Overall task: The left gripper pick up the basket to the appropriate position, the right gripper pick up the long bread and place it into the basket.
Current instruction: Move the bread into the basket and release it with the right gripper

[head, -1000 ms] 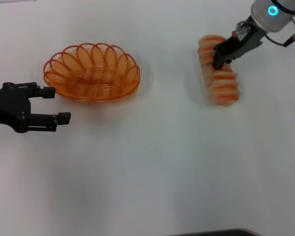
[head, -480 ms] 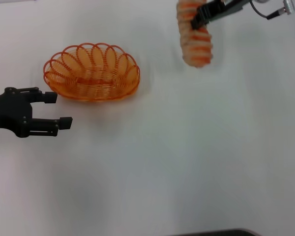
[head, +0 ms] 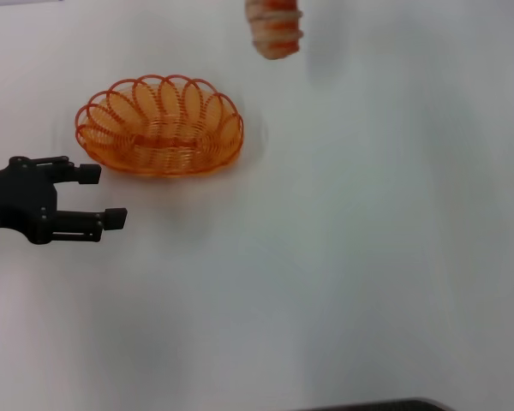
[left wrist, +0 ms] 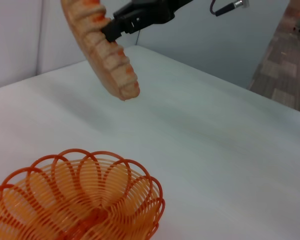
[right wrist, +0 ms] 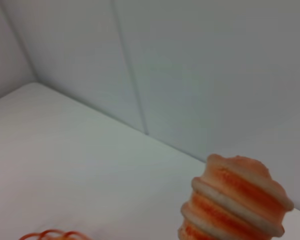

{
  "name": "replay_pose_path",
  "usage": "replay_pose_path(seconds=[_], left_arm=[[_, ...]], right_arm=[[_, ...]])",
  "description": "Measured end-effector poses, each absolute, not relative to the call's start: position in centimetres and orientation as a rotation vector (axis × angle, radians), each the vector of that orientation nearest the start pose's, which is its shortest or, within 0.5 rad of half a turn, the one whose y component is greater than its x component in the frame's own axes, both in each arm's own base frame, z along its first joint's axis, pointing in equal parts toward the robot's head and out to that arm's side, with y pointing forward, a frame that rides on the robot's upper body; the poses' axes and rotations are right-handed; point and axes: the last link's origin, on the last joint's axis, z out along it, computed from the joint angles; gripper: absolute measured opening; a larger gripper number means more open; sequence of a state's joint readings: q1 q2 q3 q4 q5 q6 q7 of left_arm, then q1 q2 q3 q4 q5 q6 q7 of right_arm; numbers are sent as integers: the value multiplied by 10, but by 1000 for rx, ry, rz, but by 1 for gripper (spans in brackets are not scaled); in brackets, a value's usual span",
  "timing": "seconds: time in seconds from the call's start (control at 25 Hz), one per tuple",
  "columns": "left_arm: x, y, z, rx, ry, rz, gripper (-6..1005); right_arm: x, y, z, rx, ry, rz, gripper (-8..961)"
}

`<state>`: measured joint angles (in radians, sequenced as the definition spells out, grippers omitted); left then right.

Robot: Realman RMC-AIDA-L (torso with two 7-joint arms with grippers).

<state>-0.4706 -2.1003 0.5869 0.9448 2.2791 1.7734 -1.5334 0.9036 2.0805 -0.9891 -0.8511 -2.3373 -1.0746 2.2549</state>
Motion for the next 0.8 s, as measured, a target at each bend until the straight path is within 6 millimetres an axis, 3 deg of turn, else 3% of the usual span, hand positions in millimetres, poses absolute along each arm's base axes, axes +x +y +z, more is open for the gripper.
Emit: replay_pose_path(seconds=[0.36, 0.6, 0.8], left_arm=[[-281, 298, 33, -2837, -709, -421, 858], [-282, 298, 32, -2835, -704, -422, 858], [-281, 296, 30, -2839, -708, -429, 858]], right_arm=[[83, 442, -26, -2814, 271, 188, 137], [78, 433, -54, -2919, -120, 79, 135], [78, 424, -79, -2986, -293, -59, 134]])
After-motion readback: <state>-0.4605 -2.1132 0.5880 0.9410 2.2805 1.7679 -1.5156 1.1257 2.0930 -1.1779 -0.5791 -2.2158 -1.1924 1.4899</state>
